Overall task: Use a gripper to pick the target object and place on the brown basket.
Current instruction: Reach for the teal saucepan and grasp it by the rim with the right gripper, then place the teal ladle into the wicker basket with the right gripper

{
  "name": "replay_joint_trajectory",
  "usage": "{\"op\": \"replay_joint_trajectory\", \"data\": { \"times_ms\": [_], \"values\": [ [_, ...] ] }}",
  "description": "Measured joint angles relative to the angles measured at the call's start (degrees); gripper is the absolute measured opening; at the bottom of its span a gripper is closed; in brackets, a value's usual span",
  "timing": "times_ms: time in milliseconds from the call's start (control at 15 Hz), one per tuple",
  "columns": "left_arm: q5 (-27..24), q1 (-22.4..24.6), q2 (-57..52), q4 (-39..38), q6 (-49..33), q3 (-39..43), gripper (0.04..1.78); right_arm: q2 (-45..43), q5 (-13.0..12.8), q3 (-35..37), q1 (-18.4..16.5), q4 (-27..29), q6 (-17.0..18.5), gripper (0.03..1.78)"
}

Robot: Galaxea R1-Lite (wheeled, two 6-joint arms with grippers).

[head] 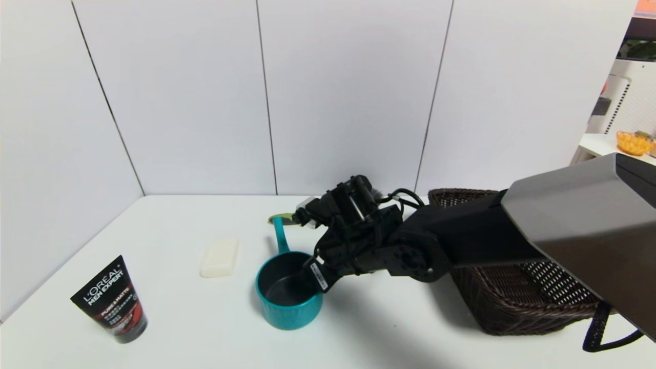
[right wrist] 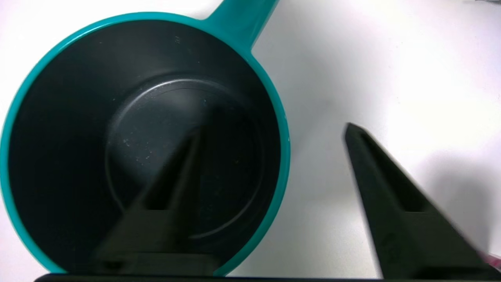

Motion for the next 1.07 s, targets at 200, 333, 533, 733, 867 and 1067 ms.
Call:
{"op": "replay_joint_trajectory", "data": {
  "times_ms": [200, 333, 533, 733, 867, 1067],
  "values": [
    [0.0, 0.0, 0.0, 0.0, 0.0, 0.0, 1.69, -0.13, -0.02, -0.02, -0.06, 0.01, -0.12, 0.79],
    [0.0, 0.0, 0.0, 0.02, 0.0, 0.0, 1.69, -0.71, 0.09, -0.11, -0.11, -0.18, -0.11, 0.06],
    [-0.02, 0.0, 0.0, 0.02, 0.0, 0.0, 1.69, -2.84, -0.11, 0.23, -0.06, 0.5, -0.17, 0.09],
    [-0.02, 0.0, 0.0, 0.0, -0.01, 0.0, 1.69, -5.75, -0.2, 1.39, 0.0, 0.89, -0.17, 0.07],
    [0.0, 0.0, 0.0, 0.0, -0.01, 0.0, 1.69, -8.73, -0.3, 2.38, -0.06, 1.0, -0.12, 0.07],
    [0.0, 0.0, 0.0, 0.02, -0.01, 0.0, 1.69, -15.96, -0.45, 4.19, -0.76, 0.63, -0.11, 0.07]
  ]
}}
